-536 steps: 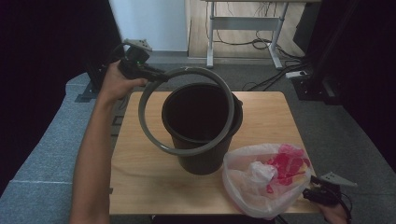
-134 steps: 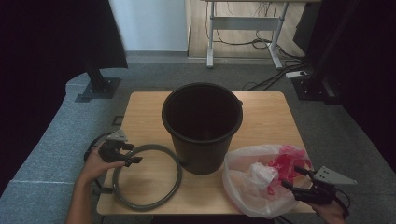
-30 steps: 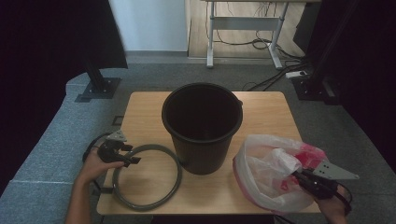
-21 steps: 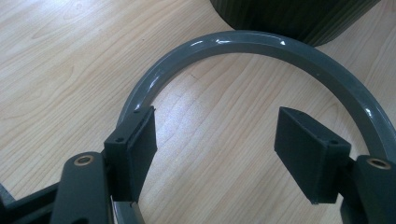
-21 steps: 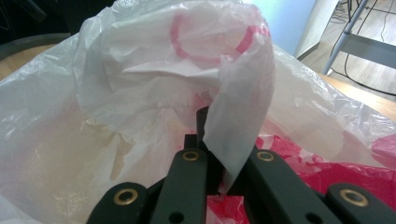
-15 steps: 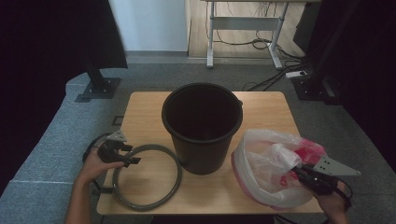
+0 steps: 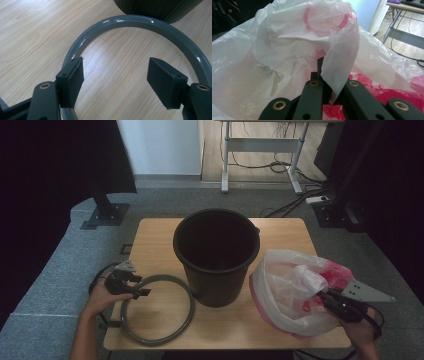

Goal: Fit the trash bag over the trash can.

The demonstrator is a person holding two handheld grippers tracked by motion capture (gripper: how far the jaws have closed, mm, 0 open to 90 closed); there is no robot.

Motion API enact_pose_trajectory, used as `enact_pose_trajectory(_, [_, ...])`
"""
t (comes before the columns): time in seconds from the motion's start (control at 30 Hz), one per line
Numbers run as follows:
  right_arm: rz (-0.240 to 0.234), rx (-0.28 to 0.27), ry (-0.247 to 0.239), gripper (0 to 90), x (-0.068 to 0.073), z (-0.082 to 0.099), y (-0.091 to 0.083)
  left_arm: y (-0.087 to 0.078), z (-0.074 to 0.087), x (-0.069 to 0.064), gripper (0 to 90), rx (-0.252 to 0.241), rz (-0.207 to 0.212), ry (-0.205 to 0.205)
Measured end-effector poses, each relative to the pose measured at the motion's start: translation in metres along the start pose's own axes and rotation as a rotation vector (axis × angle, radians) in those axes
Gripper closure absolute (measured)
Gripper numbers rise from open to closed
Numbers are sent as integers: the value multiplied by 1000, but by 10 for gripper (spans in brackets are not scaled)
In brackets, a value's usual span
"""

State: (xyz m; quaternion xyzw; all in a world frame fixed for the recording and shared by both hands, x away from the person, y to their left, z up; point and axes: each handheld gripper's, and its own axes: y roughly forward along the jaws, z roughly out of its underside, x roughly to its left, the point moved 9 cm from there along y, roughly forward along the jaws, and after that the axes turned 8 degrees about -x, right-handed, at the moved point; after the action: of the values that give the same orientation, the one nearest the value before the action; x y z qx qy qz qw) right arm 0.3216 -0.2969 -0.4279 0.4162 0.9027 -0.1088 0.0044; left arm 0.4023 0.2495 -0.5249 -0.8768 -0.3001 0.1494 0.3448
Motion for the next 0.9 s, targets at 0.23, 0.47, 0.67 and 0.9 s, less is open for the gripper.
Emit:
enact_pose_trajectory(0.23, [4,-16,-9,877,-5,-14,1,0,0,0,300,1,2,1])
enact_pose_trajectory(0.47, [11,-32,-22,877,-8,-28,-3,1,0,-1,299,2,4,2])
enact_pose_trajectory(0.67, [23,-41,-27,877,-14,-38,-7,2,0,-1,300,4,5,2])
enact_pose_trajectory(0.9, [34,-59,-30,878,-18,-48,-11,3,0,-2,300,8,6,4])
